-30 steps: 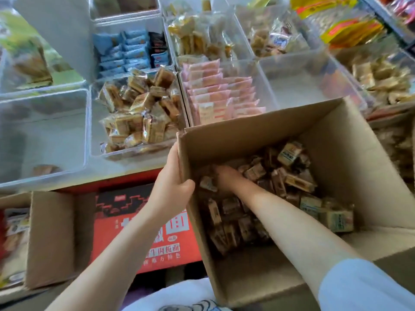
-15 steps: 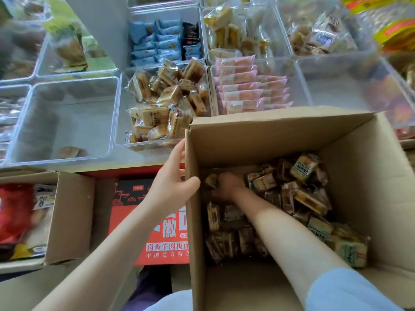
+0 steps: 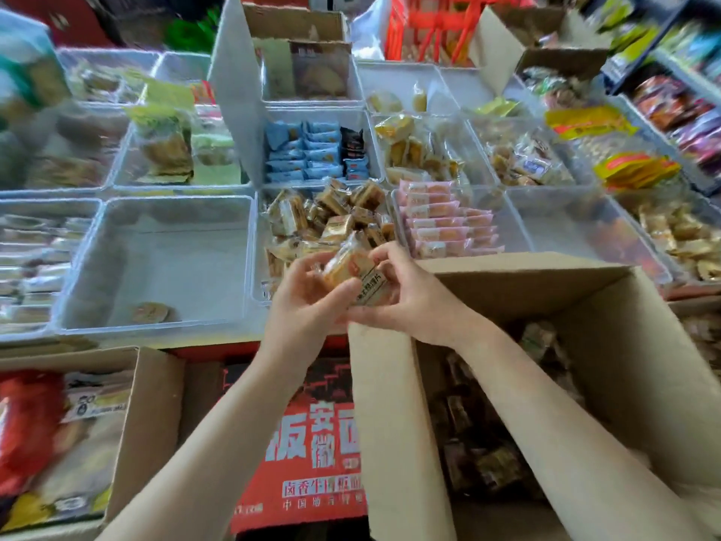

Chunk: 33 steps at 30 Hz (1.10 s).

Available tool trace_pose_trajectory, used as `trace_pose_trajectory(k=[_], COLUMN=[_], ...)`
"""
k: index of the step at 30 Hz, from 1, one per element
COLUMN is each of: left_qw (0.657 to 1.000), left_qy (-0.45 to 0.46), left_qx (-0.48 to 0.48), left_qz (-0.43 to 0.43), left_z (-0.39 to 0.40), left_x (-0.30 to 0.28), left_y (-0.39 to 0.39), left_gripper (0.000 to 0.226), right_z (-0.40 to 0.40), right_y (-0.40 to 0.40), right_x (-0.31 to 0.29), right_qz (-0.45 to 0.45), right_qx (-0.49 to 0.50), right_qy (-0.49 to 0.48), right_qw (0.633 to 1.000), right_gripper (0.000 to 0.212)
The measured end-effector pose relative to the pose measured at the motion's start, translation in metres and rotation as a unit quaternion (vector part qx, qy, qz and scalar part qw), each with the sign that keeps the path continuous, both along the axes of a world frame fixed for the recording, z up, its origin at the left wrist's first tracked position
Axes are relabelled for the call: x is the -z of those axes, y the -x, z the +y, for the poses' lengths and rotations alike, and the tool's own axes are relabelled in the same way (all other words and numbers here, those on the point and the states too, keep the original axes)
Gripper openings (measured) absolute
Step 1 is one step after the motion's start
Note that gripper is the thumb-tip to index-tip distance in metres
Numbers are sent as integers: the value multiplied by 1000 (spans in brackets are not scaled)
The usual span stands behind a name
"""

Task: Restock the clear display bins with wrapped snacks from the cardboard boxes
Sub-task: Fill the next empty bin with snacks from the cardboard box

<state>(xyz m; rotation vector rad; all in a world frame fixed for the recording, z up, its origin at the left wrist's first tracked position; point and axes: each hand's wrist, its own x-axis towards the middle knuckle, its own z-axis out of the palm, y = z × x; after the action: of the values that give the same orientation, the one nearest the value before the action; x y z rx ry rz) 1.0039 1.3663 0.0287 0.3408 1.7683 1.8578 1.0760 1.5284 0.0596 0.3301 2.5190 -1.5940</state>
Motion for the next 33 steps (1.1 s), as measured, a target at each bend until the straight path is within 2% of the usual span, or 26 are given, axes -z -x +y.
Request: trace_pose_trajectory(k=[3,5,7,9,11,12,14,15,17,21,24,26,28,31,33], left_qw=[999,1000,999,998,988,967,886,851,811,780,779,775,771,767,766], left_qy=[-14,-12,5,48,149,230,402,456,518,540,530,536,540,547,548], left_qx=[-39,2,43,42,-13,-40,-60,-45,6,29,16,18,21,22,14], left_qz=[13,11,-5,-13,44,100,225,256,273,316,334,335,338,334,336], left_z=[-52,-96,-137,-177,-214,-233,-270,-287,-314,-329,-328,-329,-328,-326,-325], left_x=[10,20,34,55,83,100,131,146,169,195,198,199,200,200,201], left_y=[44,75,106,138,170,188,219,232,250,260,260,260,260,260,259], left_gripper=[39,42,46,54,69,69,70,76,90,107,107,105,103,102,101], right_z=[-49,-80,-115,-151,-180,-191,-208,-214,-224,-242,-265,-278,-287,-292,-291], right_y=[41,69,94,117,141,155,185,201,235,308,347,361,368,373,375], right_x=[10,23,43,64,85,95,110,116,132,181,219,237,247,248,248], right_qz=[9,-1,-8,-19,-18,-17,-23,-35,-66,-135,-224,-253,-266,-305,-325], right_qx=[43,49,29,23,44,58,78,77,65,-9,-115,-155,-138,-111,-127], right_qy=[30,77,79,48,3,-13,-43,-62,-96,-171,-208,-233,-225,-192,-190], right_qw=[999,996,996,998,999,998,996,994,991,976,945,926,927,926,918], right_gripper=[42,30,25,18,13,13,18,20,17,34,36,37,39,71,78])
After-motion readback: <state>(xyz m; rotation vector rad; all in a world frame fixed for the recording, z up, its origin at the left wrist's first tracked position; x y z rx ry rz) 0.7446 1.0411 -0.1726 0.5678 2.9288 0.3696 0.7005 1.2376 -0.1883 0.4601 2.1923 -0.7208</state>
